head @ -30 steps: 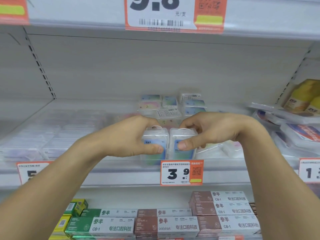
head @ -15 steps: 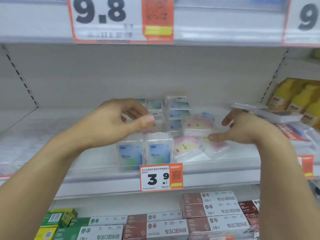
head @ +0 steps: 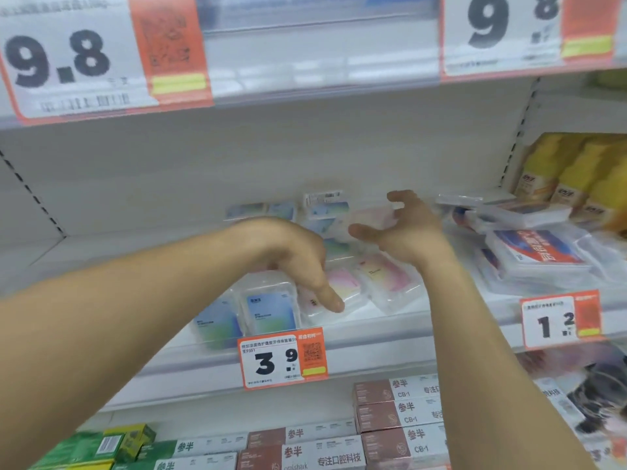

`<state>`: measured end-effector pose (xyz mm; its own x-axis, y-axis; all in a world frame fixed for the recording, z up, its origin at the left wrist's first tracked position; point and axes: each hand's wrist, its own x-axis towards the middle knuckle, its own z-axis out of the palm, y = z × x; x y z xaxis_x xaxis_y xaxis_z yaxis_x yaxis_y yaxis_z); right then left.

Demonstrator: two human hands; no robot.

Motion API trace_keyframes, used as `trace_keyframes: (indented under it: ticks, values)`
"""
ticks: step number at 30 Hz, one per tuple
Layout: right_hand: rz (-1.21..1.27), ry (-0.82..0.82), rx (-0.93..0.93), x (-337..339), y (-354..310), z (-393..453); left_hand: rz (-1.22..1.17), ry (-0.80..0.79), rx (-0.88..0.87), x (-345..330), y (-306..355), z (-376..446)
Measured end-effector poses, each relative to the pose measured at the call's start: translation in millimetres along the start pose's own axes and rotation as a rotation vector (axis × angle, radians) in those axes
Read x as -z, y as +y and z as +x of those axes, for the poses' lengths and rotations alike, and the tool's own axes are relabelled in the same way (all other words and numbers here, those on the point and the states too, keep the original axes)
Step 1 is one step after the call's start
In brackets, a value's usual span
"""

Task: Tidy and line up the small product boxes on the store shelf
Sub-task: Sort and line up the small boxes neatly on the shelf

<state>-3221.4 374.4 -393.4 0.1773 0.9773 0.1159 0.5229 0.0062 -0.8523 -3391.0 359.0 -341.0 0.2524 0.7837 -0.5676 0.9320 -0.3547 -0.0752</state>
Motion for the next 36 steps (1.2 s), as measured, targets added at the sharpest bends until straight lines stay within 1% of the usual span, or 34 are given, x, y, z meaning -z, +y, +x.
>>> trace_keyframes:
  ticks: [2,3,5,7,9,10,11,13,17,19,21,25,30,31,33,35,36]
  values:
    - [0.028,-0.141,0.023,9.7,1.9,-4.2,0.026,0.018,-0.008,-3.8,5.7,6.8]
    - [0.0,-0.18,0.046,15.9,3.1,-7.3,0.021,0.038,-0.014,-3.4,7.4,7.9]
    - [-0.105,-0.164,0.061,29.1,4.5,-13.7,0.007,0.067,-0.012,2.3,6.8,6.5]
    - [-0.298,-0.13,0.015,40.7,3.5,-20.4,-0.023,0.106,0.001,11.8,-0.1,3.5]
    - [-0.448,-0.229,-0.069,44.3,2.3,-27.1,-0.104,0.176,-0.017,20.7,-9.2,-1.6]
    - [-0.463,-0.295,-0.102,42.7,1.9,-30.1,-0.157,0.217,-0.047,24.1,-13.2,-3.3]
    - [-0.456,-0.352,-0.124,39.2,1.8,-32.5,-0.203,0.252,-0.09,27.0,-16.3,-4.9]
    - [-0.41,-0.399,-0.154,32.9,3.2,-34.4,-0.263,0.28,-0.163,30.7,-18.7,-8.1]
    - [-0.3,-0.324,-0.224,39.4,7.9,-27.6,-0.279,0.315,-0.193,34.2,-18.8,-8.2]
    - [-0.275,-0.313,-0.233,43.4,10.9,-23.9,-0.357,0.283,-0.179,33.0,-15.7,-7.4]
    - [-0.316,-0.38,-0.23,42.1,9.3,-25.0,-0.417,0.231,-0.177,30.0,-12.1,-6.3]
    - [-0.391,-0.432,-0.212,35.5,6.6,-28.8,-0.415,0.195,-0.192,26.3,-12.0,-4.9]
    - [-0.347,-0.387,-0.194,41.7,9.5,-22.7,-0.438,0.081,-0.196,27.7,-19.2,-11.9]
    - [-0.293,-0.355,-0.165,43.7,8.1,-23.4,-0.451,0.057,-0.2,27.4,-19.4,-13.6]
    - [-0.086,-0.301,-0.101,47.2,5.8,-25.2,-0.463,0.031,-0.202,26.5,-19.8,-17.2]
    - [0.098,-0.331,-0.057,50.2,3.6,-25.8,-0.444,0.026,-0.213,25.4,-19.7,-20.6]
    - [0.128,-0.375,-0.047,49.4,3.0,-26.2,-0.427,0.026,-0.219,24.6,-19.9,-22.1]
